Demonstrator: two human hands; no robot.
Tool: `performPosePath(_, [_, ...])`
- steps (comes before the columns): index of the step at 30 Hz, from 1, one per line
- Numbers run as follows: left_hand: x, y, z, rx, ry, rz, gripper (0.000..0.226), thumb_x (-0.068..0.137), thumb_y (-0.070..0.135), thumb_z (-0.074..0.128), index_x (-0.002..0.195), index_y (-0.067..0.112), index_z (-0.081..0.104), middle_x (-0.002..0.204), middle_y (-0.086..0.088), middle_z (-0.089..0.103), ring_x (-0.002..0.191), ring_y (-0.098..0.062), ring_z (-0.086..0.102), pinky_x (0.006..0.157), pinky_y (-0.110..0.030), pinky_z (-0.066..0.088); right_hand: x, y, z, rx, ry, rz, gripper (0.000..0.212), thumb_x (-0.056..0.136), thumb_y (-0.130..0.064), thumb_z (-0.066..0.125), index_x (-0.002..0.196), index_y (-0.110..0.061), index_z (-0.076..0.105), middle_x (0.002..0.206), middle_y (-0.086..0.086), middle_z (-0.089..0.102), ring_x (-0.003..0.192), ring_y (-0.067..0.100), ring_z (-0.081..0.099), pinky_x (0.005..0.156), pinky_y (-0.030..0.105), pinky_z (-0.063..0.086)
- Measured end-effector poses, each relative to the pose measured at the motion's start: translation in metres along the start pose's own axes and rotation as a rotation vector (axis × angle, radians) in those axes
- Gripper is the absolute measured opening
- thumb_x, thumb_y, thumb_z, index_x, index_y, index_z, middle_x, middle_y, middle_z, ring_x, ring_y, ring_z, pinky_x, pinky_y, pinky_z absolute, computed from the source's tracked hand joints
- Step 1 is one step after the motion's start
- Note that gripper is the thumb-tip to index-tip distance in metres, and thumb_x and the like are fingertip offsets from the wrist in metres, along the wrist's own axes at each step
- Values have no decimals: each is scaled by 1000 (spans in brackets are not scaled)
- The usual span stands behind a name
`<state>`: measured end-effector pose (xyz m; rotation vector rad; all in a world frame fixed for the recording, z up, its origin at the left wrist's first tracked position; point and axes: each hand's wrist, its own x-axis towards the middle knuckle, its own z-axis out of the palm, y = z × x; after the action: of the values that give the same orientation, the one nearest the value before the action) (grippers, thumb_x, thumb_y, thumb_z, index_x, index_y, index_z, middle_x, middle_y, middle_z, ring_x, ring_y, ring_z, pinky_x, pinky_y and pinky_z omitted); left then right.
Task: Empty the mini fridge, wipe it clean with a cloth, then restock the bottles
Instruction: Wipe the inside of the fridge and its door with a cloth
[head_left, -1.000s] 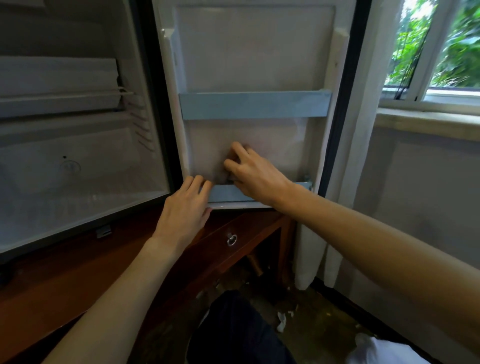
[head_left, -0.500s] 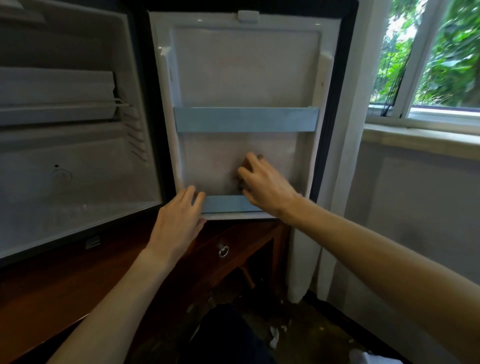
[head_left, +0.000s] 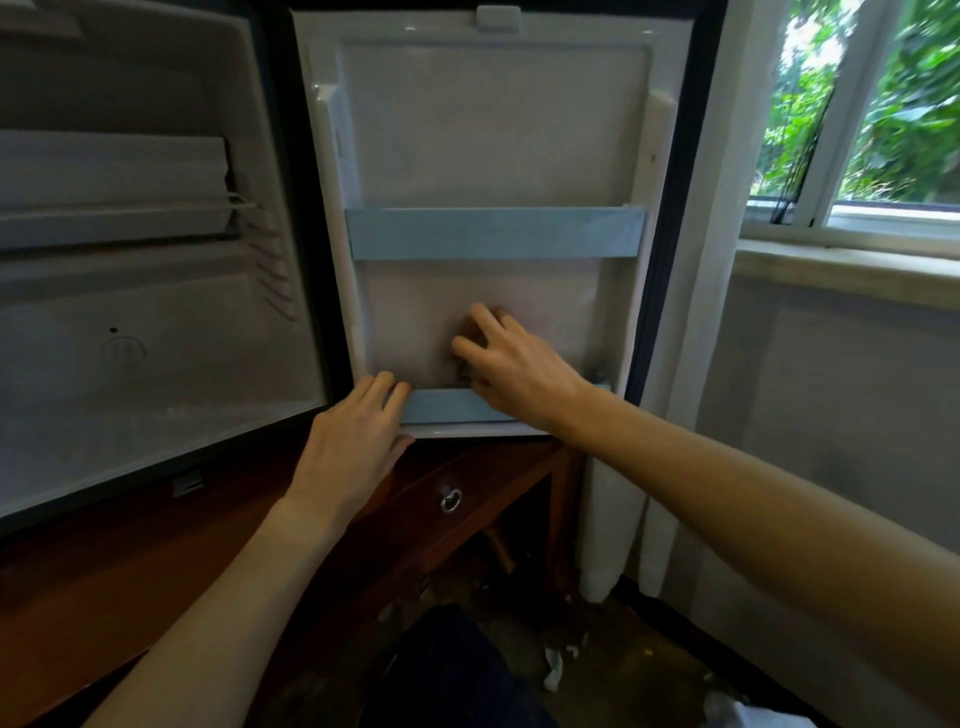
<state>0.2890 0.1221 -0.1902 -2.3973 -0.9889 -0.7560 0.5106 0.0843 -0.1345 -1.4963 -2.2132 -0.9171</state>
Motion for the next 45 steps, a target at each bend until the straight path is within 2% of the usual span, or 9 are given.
performPosePath(5, [0,1,0,-6,20,26,56,76,28,86,121,9,58,109,-4,54,101,-21,57,55,-32,53,-55,47,-19,-76,-30,176,36,86,-22,67,119,-11,54,127,19,42,105,34,51,71,44,59])
performPosePath(8, [0,1,-1,-7,28,31,56,77,28,86,122,9,58,110,-3,55,101,-21,57,57,-32,54,-63,54,-23,-73,-29,204,33,87,-20,67,117,-10,57,126,19,43,103,35,52,76,45,58])
performPosePath(13, [0,1,2,-10,21,24,56,78,29,85,123,10,58,111,-3,55,103,-21,57,61,-33,54,-31,27,-6,24,20,138,31,87,-20,68,115,-10,60,122,15,45,101,30,53,79,42,57])
performPosePath(16, [3,1,2,3,26,28,56,76,30,86,121,11,59,110,-3,56,103,-21,57,60,-33,55,7,-6,12,82,55,88,27,81,-15,70,105,-6,64,116,21,51,96,38,55,74,48,54])
performPosePath(21, [7,3,2,38,37,40,56,75,31,86,120,11,60,109,-3,58,103,-21,58,61,-31,54,41,-35,20,131,34,-3,31,70,-11,78,97,-5,66,115,24,55,91,41,57,71,44,53])
performPosePath(25, [6,-1,2,34,30,64,55,75,31,86,119,10,60,108,-4,57,101,-22,58,59,-32,53,18,-13,13,112,40,-21,28,77,-10,73,102,-6,63,114,20,52,94,36,55,69,43,55])
performPosePath(35, [2,-7,8,4,66,84,56,72,27,88,117,5,61,105,-7,54,96,-24,58,48,-32,51,-65,52,-20,-11,0,220,18,88,-17,62,104,-9,61,117,15,44,95,28,51,77,40,56])
performPosePath(40, [0,-4,10,-10,75,59,56,75,27,86,120,6,60,107,-6,54,99,-23,58,51,-33,52,-34,24,-12,74,33,229,23,89,-19,63,109,-9,62,121,13,44,106,28,49,85,39,55])
performPosePath(45, [3,-3,9,-9,56,54,57,75,28,86,121,8,61,112,-7,56,102,-24,60,55,-32,54,28,-31,12,142,62,160,19,81,-12,70,96,-3,62,115,24,49,97,40,54,75,46,51])
